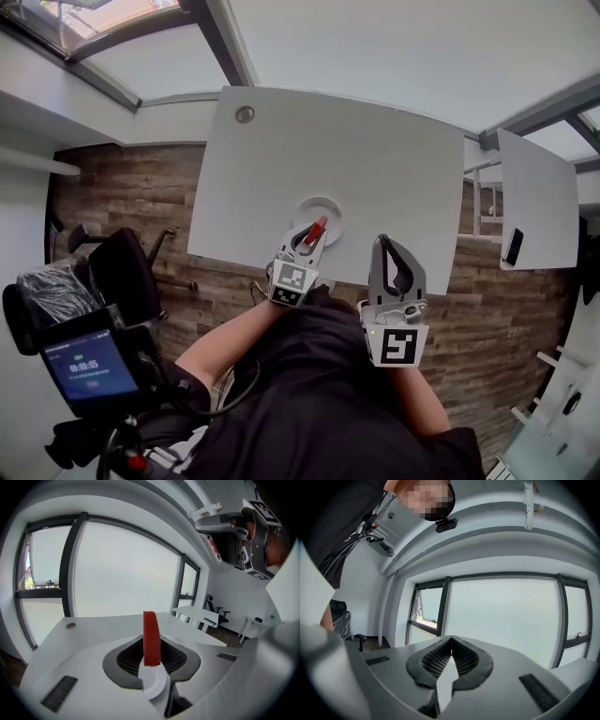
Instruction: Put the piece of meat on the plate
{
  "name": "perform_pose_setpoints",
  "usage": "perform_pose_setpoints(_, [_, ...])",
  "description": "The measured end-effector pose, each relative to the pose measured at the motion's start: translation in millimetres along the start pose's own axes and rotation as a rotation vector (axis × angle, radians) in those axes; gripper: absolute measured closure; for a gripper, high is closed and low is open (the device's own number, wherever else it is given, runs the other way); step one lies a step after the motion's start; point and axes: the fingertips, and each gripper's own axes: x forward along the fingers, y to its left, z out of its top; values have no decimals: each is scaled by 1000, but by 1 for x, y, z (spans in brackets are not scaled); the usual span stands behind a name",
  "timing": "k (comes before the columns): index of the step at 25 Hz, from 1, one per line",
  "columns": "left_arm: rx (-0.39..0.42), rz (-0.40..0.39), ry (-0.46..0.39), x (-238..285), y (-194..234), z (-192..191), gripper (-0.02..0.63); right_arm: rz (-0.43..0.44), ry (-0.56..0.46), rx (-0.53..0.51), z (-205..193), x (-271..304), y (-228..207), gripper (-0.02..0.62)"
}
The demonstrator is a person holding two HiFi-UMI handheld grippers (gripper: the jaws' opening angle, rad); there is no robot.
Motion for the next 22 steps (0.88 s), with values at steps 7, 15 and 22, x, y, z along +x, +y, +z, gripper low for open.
perform_pose_setpoints(7, [-95,0,22,19,13,-34,514,1,-20,-26,8,-1,4,591])
perform_pose_setpoints(15, [-121,29,74,24,15,-47,513,44,7,-33,7,3,19,591])
perform_pose_setpoints(22, [-141,-3,120,36,9,-64,514,59,28,-55,9,-1,36,591])
